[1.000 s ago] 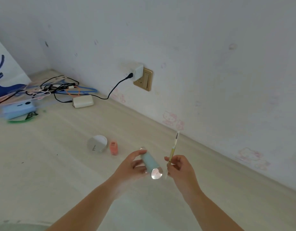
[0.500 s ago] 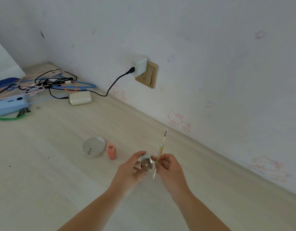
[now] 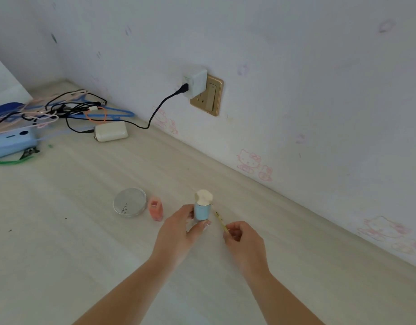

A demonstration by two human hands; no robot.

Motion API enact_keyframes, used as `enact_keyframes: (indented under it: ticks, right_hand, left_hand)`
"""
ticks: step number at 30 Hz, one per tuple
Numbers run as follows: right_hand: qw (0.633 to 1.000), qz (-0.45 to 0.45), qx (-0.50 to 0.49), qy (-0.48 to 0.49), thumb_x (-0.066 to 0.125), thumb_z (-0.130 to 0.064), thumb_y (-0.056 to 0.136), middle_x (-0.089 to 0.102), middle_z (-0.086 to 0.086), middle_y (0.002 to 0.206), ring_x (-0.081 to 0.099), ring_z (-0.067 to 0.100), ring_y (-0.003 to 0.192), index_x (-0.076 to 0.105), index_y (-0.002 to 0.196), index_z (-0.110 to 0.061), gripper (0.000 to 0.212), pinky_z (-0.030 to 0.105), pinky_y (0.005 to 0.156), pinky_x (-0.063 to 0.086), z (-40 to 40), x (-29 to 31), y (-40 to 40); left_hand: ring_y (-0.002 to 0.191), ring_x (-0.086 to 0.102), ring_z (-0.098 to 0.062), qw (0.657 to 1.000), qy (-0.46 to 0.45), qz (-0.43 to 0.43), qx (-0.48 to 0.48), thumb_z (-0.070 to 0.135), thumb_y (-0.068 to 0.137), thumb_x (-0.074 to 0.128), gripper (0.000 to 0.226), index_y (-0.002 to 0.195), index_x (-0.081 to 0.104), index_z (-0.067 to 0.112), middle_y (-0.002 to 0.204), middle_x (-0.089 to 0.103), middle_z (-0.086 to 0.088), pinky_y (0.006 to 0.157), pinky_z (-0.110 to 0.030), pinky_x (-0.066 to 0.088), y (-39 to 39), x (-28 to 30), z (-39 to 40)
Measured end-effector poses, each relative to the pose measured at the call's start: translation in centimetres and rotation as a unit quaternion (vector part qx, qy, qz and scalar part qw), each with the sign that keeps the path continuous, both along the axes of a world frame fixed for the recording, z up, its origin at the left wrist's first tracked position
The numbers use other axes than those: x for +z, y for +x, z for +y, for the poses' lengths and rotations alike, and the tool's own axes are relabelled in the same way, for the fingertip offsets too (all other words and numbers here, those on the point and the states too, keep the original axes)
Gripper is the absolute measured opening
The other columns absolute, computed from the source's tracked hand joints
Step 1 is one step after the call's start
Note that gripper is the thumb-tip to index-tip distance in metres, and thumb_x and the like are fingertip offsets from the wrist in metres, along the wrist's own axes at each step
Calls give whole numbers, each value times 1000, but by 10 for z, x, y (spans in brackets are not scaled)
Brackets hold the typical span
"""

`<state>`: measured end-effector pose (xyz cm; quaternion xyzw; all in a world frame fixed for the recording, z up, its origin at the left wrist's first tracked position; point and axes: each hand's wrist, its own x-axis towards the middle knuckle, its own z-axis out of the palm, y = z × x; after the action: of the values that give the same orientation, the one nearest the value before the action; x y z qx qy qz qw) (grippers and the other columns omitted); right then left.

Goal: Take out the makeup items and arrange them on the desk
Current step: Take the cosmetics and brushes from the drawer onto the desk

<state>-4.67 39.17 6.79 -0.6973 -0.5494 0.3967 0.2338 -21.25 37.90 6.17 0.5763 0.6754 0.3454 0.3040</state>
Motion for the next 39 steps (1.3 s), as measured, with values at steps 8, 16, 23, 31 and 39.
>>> enact_keyframes:
  ticks: [8, 16, 23, 31, 39]
  right_hand:
    - [990, -132, 50, 17, 60, -33, 85, 55, -14, 85, 53, 8, 81, 53, 90, -32, 9, 23, 68, 39, 3, 2, 4]
    - [985, -155, 74, 28, 60, -36, 85, 53, -5, 117, 52, 15, 111, 47, 123, -29, 41, 30, 87, 45, -5, 4, 12]
    - [974, -94, 105, 176, 67, -28, 84, 54, -12, 117, 52, 0, 104, 48, 129, -26, 49, 18, 89, 39, -72, 32, 63]
    - [970, -106, 83, 201, 69, -21, 83, 53, -20, 105, 56, -2, 85, 59, 115, -28, 34, 4, 74, 38, -211, 67, 153]
    - [972, -127, 120, 160, 65, -11, 82, 60, -15, 95, 58, 4, 82, 68, 100, -24, 21, 12, 72, 45, -397, 38, 252]
  left_hand:
    - [102, 62, 0, 996, 0, -82, 23, 43, 76, 69, 31, 104, 53, 41, 103, 68, 17, 89, -35, 52, 5, -10, -4]
    - [125, 41, -7, 998, 8, -60, 37, 28, 75, 76, 93, 146, 16, 32, 138, 30, 7, 101, -27, 39, 11, -14, -39]
    - [122, 45, 3, 991, 88, -95, 9, 46, 71, 62, 72, 135, 29, 44, 129, 35, 34, 94, -21, 44, 43, 6, -136]
    - [122, 48, 0, 982, 65, -70, -165, 42, 80, 57, 58, 131, 31, 55, 128, 46, 28, 94, -13, 43, 113, 36, -236]
    - [108, 54, 2, 949, -51, -27, -309, 14, 88, 62, 44, 125, 49, 33, 114, 57, 21, 88, -16, 47, 184, 7, -352]
